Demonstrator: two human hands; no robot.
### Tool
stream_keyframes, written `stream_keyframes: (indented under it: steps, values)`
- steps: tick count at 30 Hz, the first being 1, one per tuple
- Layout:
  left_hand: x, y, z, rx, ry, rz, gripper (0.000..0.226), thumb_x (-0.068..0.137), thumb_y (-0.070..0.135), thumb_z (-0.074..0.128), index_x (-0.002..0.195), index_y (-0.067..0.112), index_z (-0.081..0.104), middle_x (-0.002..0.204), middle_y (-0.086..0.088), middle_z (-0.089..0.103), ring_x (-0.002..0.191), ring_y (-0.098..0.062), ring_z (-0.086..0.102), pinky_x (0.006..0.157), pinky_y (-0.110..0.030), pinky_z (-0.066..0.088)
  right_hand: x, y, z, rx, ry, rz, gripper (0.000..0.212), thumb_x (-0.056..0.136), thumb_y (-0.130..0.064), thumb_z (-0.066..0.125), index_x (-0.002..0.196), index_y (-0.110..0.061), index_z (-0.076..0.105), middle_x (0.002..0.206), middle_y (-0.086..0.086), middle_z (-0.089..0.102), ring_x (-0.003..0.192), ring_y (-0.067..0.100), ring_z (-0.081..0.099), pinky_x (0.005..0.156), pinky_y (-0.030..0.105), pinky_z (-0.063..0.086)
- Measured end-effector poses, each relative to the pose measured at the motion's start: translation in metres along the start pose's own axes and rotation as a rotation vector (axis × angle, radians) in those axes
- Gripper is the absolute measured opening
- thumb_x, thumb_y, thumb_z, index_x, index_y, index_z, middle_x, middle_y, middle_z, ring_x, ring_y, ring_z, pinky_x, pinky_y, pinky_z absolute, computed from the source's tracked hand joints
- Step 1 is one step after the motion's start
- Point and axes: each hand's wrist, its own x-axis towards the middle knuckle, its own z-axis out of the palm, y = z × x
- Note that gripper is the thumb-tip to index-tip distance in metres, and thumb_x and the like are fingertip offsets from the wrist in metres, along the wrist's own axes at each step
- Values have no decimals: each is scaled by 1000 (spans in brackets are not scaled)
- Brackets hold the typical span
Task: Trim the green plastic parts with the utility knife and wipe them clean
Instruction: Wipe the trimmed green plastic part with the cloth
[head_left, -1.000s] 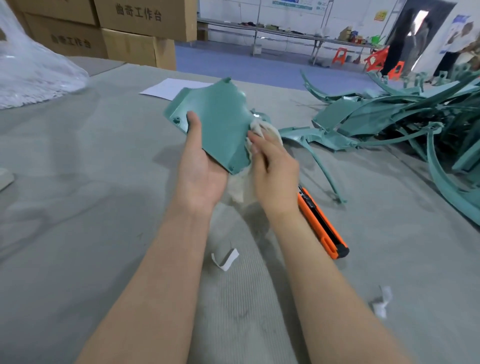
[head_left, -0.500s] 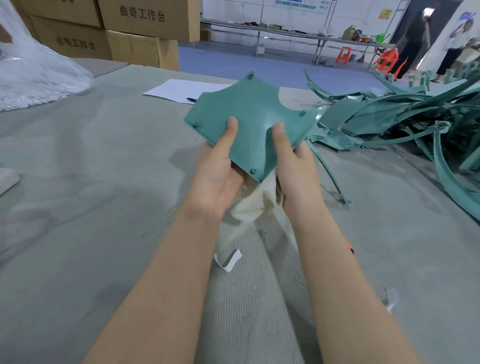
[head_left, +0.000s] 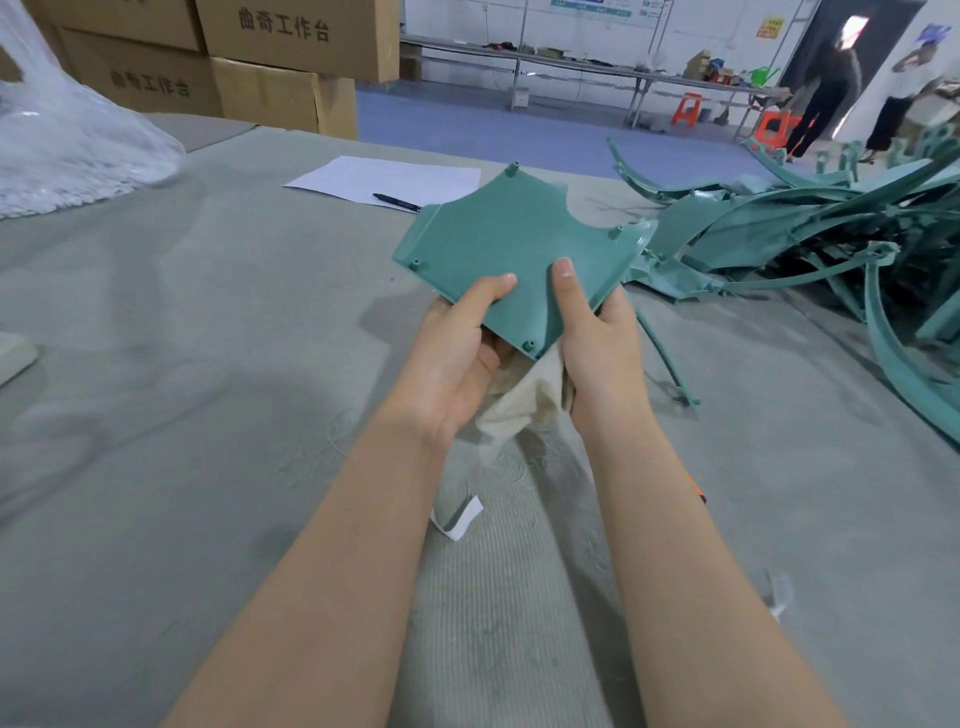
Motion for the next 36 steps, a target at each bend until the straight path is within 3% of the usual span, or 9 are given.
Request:
stream_keyframes:
  steps: [6, 13, 19, 27, 31, 36]
  values:
    - [-2, 2, -1, -17, 68, 2, 18, 91, 8, 56, 106, 8, 65, 97, -8, 72, 82, -18, 70, 68, -29, 58, 0, 4, 2, -60, -71, -37, 17, 97, -17, 57, 113, -13, 61, 106, 0, 71, 99, 13, 68, 84, 28, 55]
    - [-4, 1, 6, -11, 56, -39, 25, 91, -2, 46, 110, 5, 61, 109, -13, 64, 89, -22, 63, 79, -31, 55, 1, 1, 0, -66, -17, -42, 26, 97, -18, 57, 120, -6, 60, 114, 8, 70, 106, 19, 67, 94, 39, 53]
    - [-4, 2, 2, -65, 50, -50, 20, 93, 7, 52, 109, 7, 63, 102, -10, 69, 84, -20, 67, 68, -27, 58, 1, 4, 0, -75, -62, -48, 18, 97, -17, 57, 113, -11, 62, 106, 2, 71, 98, 14, 69, 83, 27, 56]
    - [-1, -2, 3, -33, 28, -65, 24, 90, -3, 49, 108, 5, 62, 94, -9, 70, 79, -18, 67, 68, -27, 58, 3, 4, -1, -45, -12, -9, 27, 98, -16, 56, 121, -4, 60, 116, 10, 69, 108, 23, 66, 97, 45, 51]
    - [-2, -4, 4, -40, 34, -79, 23, 92, 1, 53, 113, 6, 61, 98, -8, 70, 79, -16, 69, 70, -26, 59, 4, 6, -3, -60, -17, -3, 26, 97, -17, 56, 120, -5, 61, 114, 9, 69, 106, 22, 66, 96, 43, 52]
    - [-2, 0, 2, -41, 50, -76, 18, 92, 2, 52, 104, 9, 63, 96, -7, 70, 79, -17, 68, 70, -26, 58, 6, 7, -3, -110, -41, -22, 20, 97, -19, 57, 114, -10, 63, 108, 4, 71, 101, 17, 68, 91, 38, 55]
